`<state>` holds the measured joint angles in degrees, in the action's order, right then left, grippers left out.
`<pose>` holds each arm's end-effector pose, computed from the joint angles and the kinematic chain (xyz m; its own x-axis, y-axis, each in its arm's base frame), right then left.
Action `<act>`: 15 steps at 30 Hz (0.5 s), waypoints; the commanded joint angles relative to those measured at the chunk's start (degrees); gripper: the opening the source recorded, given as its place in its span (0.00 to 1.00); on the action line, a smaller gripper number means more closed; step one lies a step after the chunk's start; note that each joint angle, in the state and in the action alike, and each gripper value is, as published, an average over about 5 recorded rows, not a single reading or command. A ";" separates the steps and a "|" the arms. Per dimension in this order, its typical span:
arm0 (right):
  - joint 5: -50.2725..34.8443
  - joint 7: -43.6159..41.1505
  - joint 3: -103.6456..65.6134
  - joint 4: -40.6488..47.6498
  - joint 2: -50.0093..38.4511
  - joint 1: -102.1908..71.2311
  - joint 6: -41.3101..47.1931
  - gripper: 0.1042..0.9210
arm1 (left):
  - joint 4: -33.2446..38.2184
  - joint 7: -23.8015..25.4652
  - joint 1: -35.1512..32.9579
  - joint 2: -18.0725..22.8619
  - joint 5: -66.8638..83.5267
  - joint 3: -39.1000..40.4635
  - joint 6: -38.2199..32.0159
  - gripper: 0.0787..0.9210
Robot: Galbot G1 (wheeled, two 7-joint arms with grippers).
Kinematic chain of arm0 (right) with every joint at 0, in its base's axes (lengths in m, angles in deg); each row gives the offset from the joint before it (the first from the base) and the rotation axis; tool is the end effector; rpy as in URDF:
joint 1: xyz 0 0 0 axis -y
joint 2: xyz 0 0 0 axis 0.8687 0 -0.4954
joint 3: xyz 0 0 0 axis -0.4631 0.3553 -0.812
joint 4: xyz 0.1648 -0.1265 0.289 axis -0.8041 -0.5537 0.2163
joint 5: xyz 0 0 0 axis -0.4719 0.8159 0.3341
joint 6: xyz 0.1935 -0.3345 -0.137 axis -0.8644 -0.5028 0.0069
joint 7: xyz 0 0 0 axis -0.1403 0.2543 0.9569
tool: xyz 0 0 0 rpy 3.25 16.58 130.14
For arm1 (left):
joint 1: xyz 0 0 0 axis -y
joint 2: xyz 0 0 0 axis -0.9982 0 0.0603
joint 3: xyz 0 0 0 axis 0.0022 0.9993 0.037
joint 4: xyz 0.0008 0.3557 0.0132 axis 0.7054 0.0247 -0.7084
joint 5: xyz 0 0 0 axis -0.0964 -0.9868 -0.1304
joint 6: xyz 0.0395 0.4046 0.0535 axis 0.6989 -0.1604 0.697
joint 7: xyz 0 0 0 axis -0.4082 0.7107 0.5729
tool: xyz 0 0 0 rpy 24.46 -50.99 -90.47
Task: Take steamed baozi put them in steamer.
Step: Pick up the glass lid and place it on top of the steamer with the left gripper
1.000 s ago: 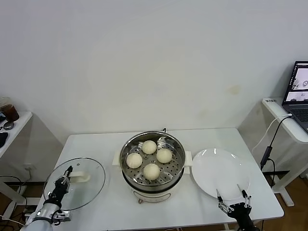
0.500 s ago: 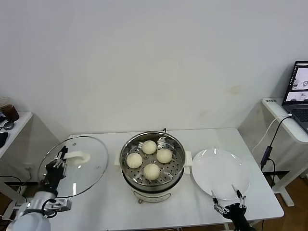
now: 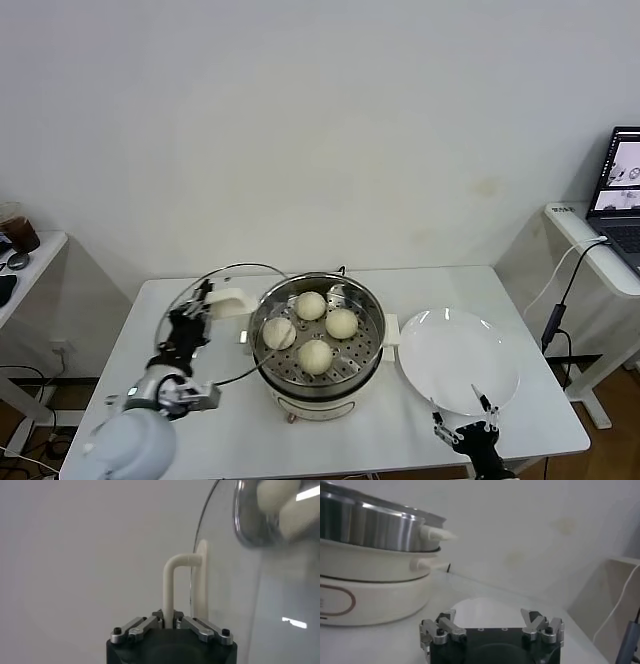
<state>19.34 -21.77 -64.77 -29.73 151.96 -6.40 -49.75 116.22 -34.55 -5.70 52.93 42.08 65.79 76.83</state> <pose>0.1762 -0.1058 -0.4148 -0.9782 -0.1250 0.1660 -0.1692 0.9427 -0.2875 0.2947 0.0014 -0.2130 -0.9948 0.0947 0.0362 0.0544 0.1983 0.9786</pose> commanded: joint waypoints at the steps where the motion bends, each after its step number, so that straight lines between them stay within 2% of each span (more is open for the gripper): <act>1: 3.55 0.61 0.52 1.40 0.98 1.41 -0.27 0.88 | -6.13 8.70 16.71 11.73 -17.13 19.05 6.25 0.12; 10: 3.78 0.51 0.90 1.78 0.73 2.41 -0.08 0.88 | -7.89 15.07 14.00 18.90 -34.08 21.05 6.95 0.12; 15: 3.71 0.46 1.30 2.11 0.45 2.73 -0.08 0.88 | -9.92 16.22 12.92 23.14 -39.17 21.08 7.08 0.12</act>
<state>22.20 -21.47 -63.77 -28.17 152.29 -4.23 -49.76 109.78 -23.89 5.26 66.31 19.74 82.06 82.23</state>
